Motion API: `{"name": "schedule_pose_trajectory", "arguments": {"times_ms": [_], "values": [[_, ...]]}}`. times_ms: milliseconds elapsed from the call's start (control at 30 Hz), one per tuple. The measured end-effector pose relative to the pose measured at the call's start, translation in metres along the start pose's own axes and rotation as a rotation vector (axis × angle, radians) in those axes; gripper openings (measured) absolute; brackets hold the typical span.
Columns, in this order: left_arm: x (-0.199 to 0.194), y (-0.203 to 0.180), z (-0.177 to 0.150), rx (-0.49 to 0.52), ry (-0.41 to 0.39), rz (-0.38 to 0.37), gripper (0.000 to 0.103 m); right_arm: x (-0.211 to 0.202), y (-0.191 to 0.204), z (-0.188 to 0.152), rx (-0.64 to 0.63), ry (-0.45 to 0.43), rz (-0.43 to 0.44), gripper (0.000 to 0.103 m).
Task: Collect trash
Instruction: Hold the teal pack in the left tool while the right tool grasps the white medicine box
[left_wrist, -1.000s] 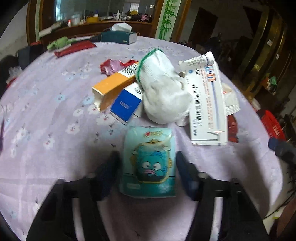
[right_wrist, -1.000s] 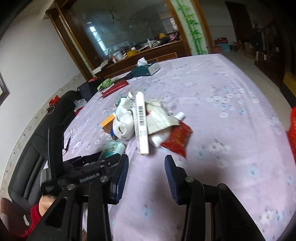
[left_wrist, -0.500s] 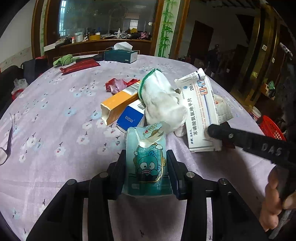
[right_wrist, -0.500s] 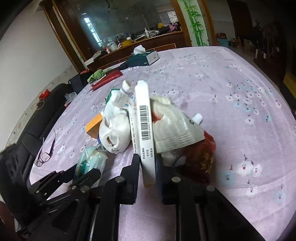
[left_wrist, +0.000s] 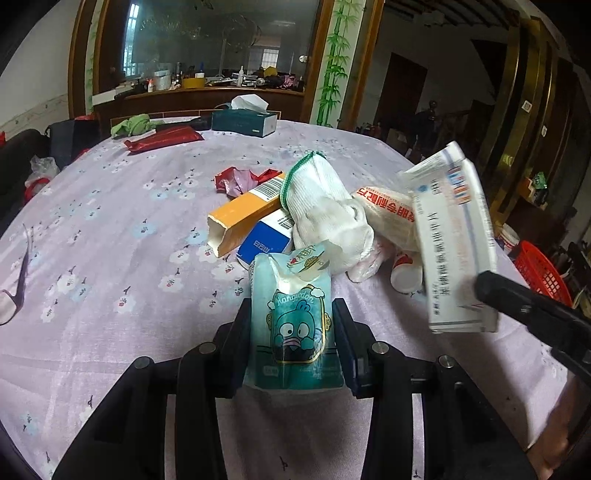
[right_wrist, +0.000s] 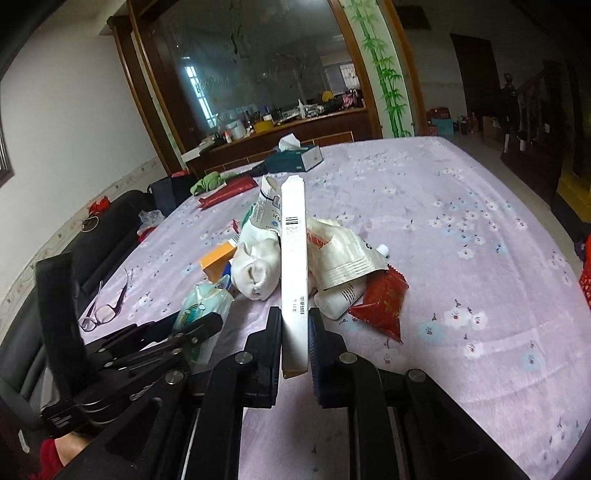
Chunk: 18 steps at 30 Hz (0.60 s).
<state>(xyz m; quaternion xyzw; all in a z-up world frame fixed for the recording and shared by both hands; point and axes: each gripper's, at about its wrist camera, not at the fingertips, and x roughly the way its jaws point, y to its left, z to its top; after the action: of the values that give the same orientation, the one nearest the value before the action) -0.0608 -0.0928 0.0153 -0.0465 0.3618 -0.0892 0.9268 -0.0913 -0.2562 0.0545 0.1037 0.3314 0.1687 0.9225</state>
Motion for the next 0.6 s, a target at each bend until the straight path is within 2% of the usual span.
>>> {"name": "schedule_pose_trajectory", "arguments": {"times_ms": [267,600], "values": [[-0.008,-0.004,-0.003,0.013,-0.036,0.061,0.04,-0.02,0.001,-0.005,0.005,-0.012,-0.01,0.015],[-0.04,-0.028,-0.009,0.081,-0.106,0.13,0.04,-0.052,-0.004,-0.013,0.035,-0.047,-0.038,0.015]]}}
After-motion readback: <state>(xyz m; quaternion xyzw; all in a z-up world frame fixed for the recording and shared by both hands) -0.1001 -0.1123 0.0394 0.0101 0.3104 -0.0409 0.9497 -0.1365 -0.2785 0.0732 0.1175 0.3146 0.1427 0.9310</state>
